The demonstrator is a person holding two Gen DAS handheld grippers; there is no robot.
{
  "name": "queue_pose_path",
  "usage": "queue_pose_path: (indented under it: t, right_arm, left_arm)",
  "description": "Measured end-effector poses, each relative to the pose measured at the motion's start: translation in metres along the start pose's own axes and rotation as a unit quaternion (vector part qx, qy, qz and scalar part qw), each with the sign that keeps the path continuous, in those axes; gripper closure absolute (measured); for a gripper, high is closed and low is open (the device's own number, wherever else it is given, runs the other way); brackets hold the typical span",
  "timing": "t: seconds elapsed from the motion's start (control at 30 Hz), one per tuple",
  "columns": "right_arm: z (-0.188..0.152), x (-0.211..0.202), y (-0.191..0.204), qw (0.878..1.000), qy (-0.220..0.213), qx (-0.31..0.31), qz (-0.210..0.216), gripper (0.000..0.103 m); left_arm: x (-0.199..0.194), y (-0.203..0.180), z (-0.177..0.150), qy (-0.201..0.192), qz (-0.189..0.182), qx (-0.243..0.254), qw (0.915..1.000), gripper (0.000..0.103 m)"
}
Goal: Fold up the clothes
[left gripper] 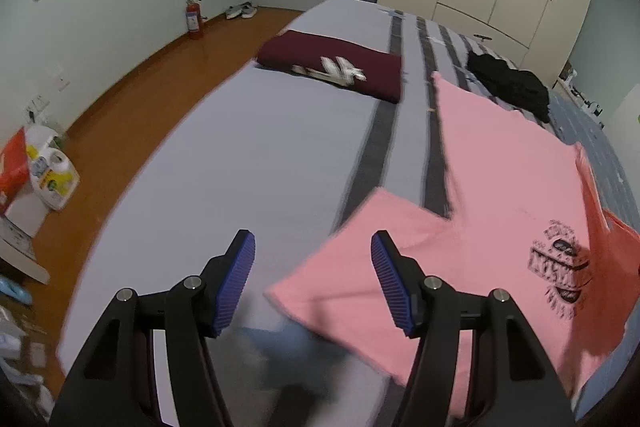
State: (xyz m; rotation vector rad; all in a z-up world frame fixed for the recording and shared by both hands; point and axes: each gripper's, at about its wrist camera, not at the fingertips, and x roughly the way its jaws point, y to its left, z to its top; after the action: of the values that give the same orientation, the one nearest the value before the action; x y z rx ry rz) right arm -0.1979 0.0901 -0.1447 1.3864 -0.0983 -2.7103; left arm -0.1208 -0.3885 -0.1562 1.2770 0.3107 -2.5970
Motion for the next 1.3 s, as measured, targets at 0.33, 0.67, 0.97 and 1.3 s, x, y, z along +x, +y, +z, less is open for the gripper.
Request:
queue_pose_path:
  t: [0.33, 0.67, 0.97, 1.3]
  right_arm:
    - [-0.01, 0.047, 0.259, 0.983, 0.033, -0.072, 0.167, 0.1]
    - [-0.061, 0.09, 0.253, 0.961, 0.125, -0.087, 0.232, 0.085]
    - [-0.101, 0.078, 0.096, 0.977, 0.147, -0.064, 0.14, 0.082]
    - [-0.14, 0.065, 0.076, 0.972, 0.17, -0.058, 0.149, 0.069]
  left_arm:
    - [-0.002, 0.069, -0.002, 0.015, 0.0, 0.003, 0.9999, 0.045]
    - [0.057, 0.024, -0.029, 0.112, -0.079, 0.0, 0.9906, 0.045]
    - [0.105, -0.039, -0.03, 0.143, -0.095, 0.024, 0.9849, 0.045]
    - [0.135, -0.051, -0.034, 0.148, -0.12, 0.034, 0.981, 0.063]
